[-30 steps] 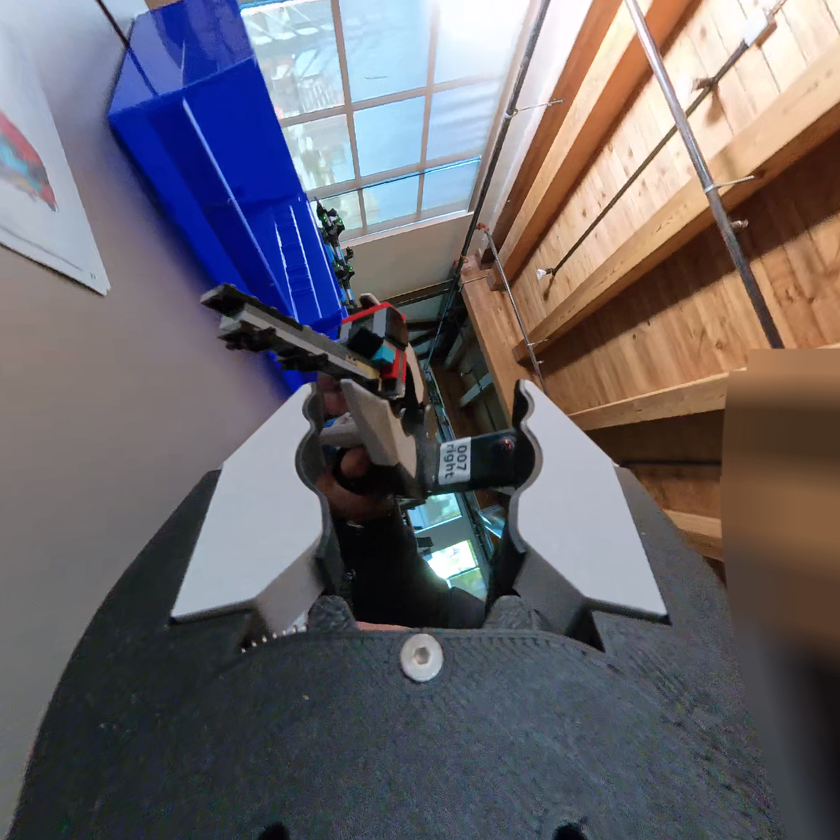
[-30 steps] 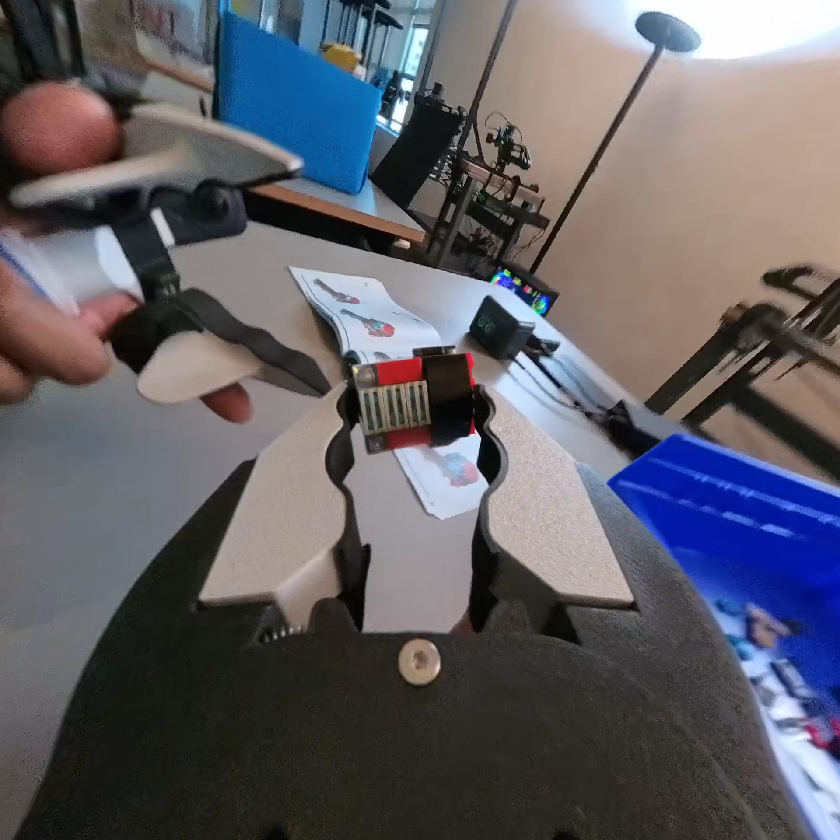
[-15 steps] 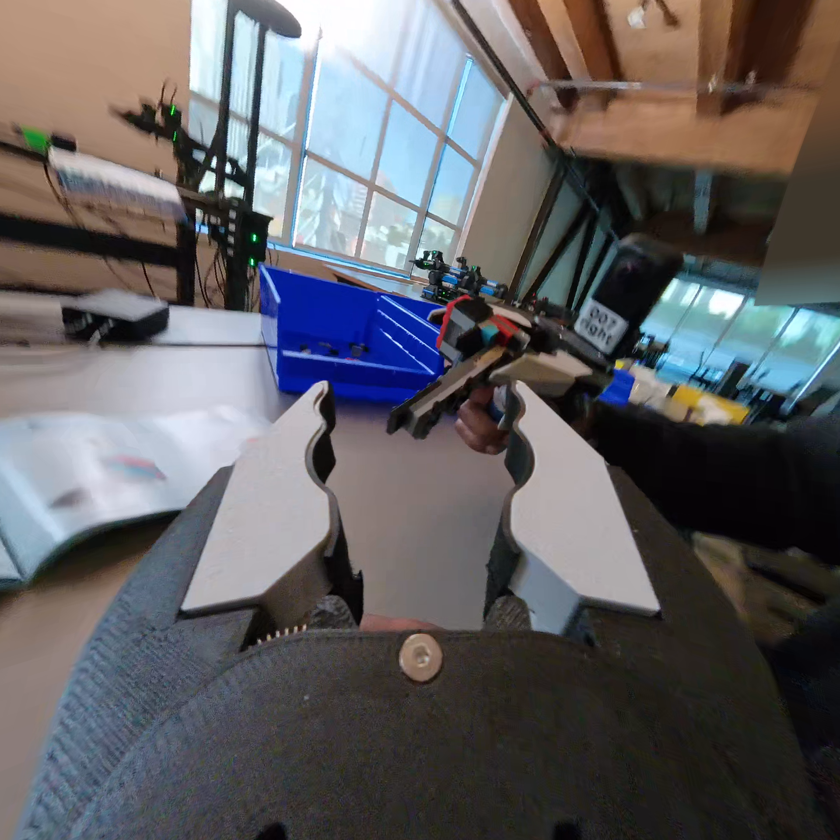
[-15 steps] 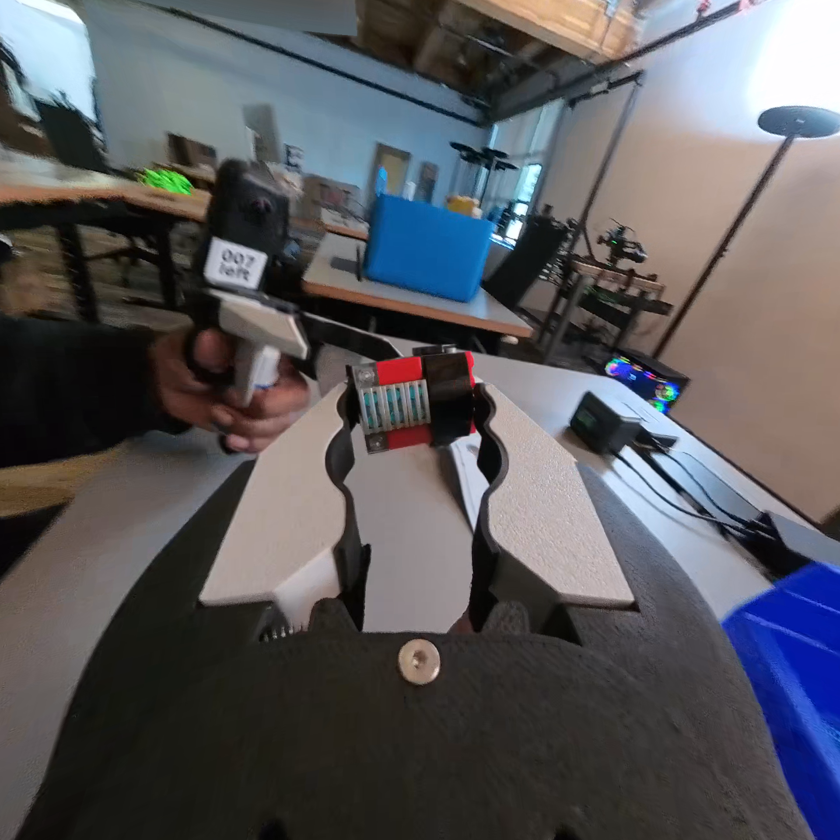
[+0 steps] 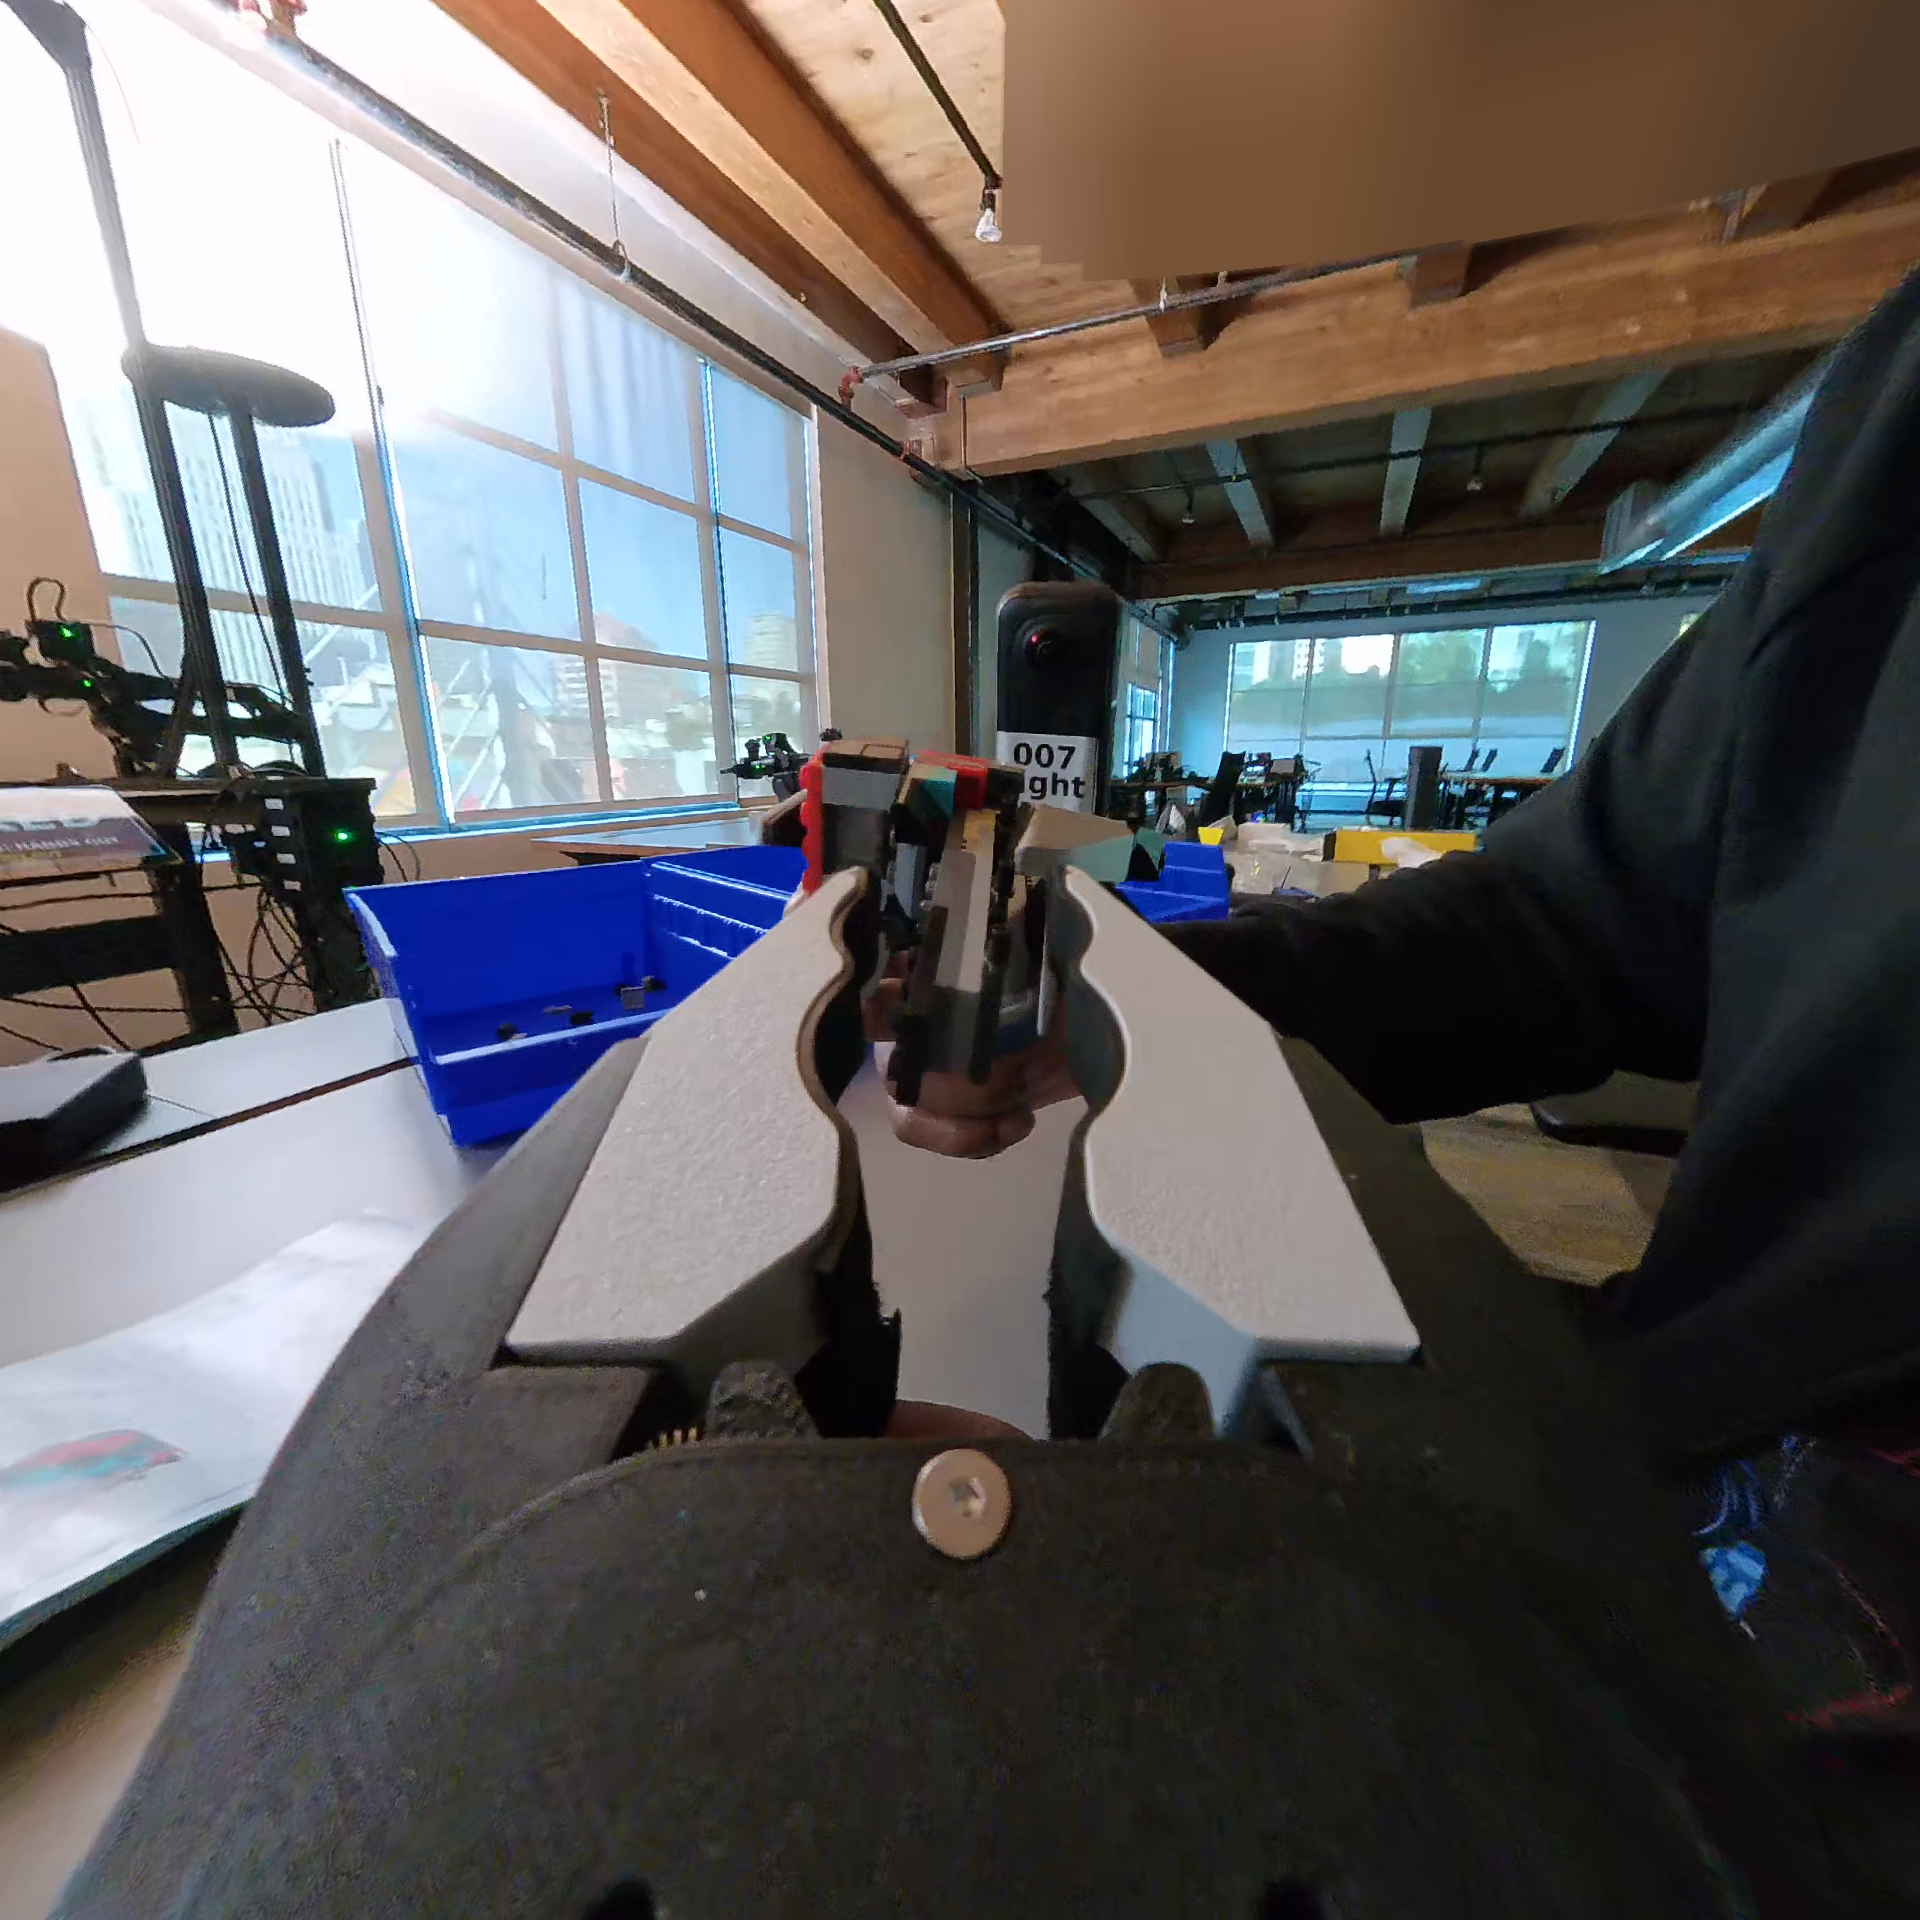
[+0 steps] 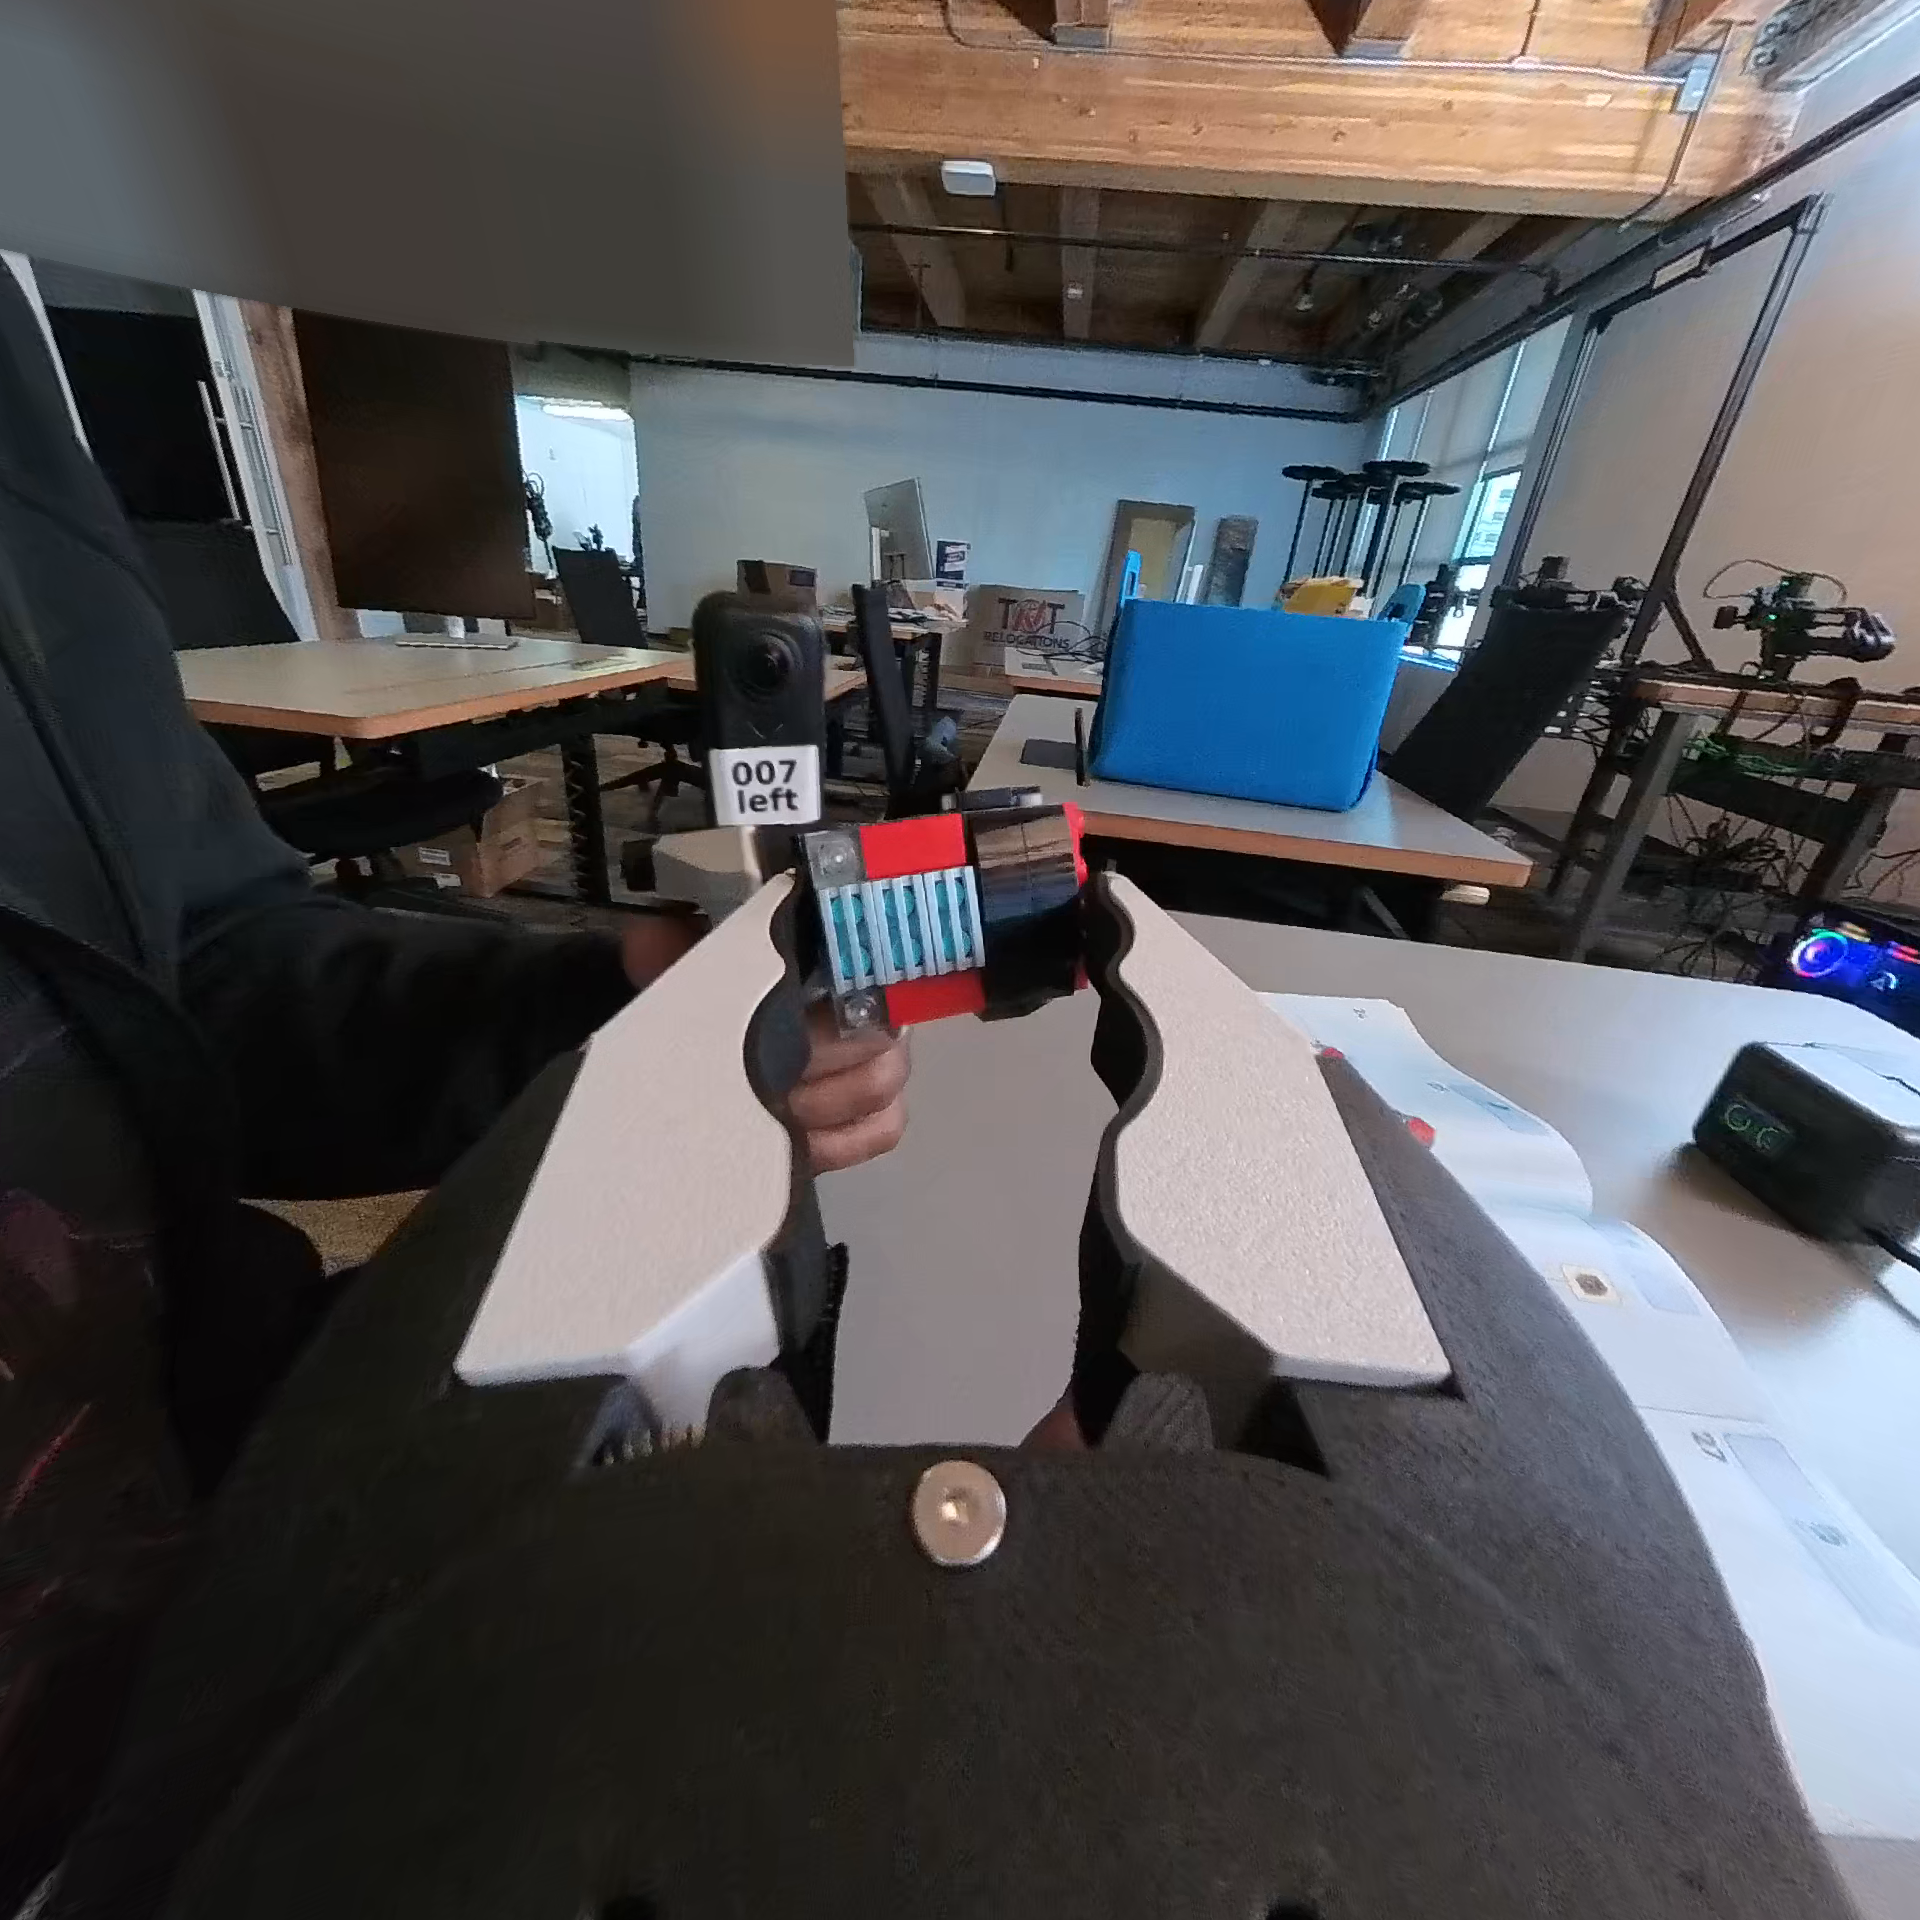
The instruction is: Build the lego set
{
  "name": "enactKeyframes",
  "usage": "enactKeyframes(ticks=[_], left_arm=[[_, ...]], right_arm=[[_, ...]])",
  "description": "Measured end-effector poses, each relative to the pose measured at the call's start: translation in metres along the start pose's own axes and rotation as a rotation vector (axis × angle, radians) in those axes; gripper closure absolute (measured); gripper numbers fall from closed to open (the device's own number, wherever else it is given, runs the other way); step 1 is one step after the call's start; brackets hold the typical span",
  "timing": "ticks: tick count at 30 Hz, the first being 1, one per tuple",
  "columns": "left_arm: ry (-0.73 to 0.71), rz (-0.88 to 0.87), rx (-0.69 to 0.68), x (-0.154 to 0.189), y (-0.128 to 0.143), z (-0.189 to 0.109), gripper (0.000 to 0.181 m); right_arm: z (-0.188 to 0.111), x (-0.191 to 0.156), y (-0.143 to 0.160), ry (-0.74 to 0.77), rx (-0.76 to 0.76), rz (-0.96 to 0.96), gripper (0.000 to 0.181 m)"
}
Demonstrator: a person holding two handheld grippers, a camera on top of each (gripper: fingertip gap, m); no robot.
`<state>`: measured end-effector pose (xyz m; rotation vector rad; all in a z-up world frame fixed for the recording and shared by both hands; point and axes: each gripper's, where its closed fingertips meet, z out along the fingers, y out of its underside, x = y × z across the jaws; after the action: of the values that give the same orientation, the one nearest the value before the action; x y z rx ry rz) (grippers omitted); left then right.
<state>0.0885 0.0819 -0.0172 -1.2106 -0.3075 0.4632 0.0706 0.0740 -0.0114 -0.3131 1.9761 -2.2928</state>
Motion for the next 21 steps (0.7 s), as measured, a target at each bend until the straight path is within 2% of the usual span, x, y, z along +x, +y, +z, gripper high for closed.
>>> enactKeyframes(ticks=[10, 15, 21], left_arm=[[-0.01, 0.058, -0.016, 0.005, -0.003, -0.003, 0.162], [0.02, 0.11, -0.023, 0.012, -0.005, -0.007, 0.165], [0.05, 0.146, -0.039, 0.02, -0.006, -0.008, 0.165]], right_arm=[[0.008, -0.009, -0.004, -0.024, -0.008, -0.021, 0.128], [0.008, -0.018, -0.003, -0.046, -0.083, -0.093, 0.129], [0.005, -0.028, -0.004, -0.084, -0.22, -0.227, 0.109]])
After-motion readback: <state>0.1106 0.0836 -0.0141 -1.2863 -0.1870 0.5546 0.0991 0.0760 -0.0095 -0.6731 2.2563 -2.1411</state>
